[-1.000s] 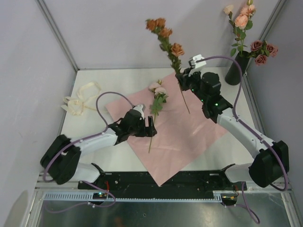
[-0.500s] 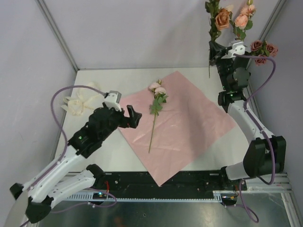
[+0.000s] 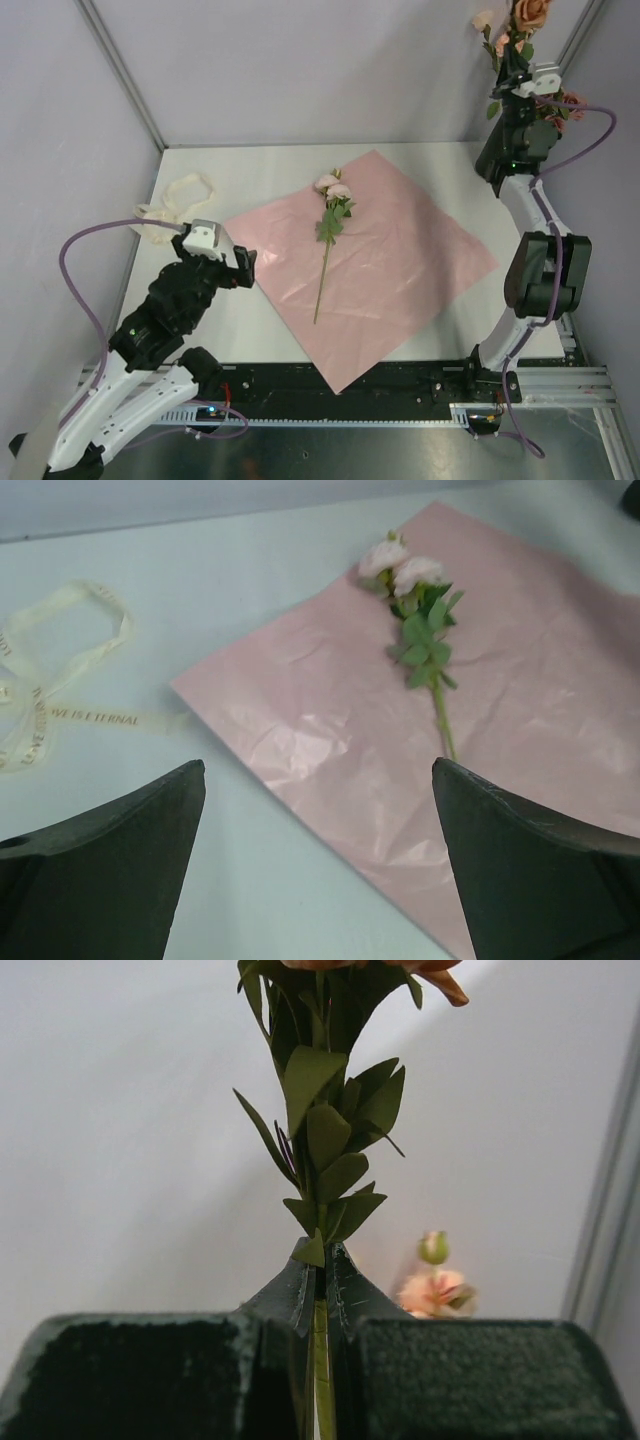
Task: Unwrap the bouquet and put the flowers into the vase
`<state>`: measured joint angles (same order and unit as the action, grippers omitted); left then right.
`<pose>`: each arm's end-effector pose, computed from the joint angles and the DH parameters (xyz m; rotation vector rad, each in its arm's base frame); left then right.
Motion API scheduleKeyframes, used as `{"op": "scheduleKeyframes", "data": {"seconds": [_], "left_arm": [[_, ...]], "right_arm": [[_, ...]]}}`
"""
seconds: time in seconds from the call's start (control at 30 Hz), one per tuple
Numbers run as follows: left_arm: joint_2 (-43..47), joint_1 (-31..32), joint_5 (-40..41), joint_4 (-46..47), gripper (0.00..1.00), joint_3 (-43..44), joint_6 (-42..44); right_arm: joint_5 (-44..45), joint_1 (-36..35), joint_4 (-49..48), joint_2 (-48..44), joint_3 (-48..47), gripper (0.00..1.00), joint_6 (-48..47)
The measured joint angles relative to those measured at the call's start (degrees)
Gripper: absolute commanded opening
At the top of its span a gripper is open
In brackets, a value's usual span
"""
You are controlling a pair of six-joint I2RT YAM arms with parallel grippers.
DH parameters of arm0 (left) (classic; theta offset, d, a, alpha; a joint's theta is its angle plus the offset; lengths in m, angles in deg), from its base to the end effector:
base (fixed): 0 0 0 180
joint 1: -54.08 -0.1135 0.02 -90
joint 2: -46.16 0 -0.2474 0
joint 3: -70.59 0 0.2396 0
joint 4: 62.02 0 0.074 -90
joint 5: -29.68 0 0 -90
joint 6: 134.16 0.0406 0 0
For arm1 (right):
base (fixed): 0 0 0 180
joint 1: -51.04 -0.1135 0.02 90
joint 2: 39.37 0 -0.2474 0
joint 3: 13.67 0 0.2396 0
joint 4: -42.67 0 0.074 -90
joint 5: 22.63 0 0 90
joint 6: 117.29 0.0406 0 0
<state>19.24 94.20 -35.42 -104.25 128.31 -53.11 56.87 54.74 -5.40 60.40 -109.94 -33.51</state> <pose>0.0981 -0.0603 0.3262 0.1638 1.7500 -0.2402 0.3820 -0.0173 0.4226 -0.1909 0.7867 -0.0909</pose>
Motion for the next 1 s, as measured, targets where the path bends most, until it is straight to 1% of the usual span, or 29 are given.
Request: {"op": "scheduleKeyframes", "data": {"seconds": [0.27, 0.53, 0.8, 1.0], "left_arm": [[-4.26, 0.0, 3.48, -2.23, 1.0, -0.59, 2.12], [-4.96, -0.81, 4.87, -2.49, 1.0, -0.59, 2.97], [-5.7, -3.76, 4.92, -2.49, 1.0, -0.59, 2.95], [-6.03, -4.59, 4.83, -2.54, 1.0, -0.59, 2.93]], "right_arm": [[0.2, 6.6, -1.14, 11.17, -13.9, 0.0, 0.48], [-0.55, 8.37, 1.97, 22.14, -26.69, 0.0, 1.81], [-0.55, 9.07, 5.9, 30.34, -33.27, 0.0, 3.17], [-0.28, 9.86, 7.72, 32.74, -33.44, 0.0, 3.17]]}}
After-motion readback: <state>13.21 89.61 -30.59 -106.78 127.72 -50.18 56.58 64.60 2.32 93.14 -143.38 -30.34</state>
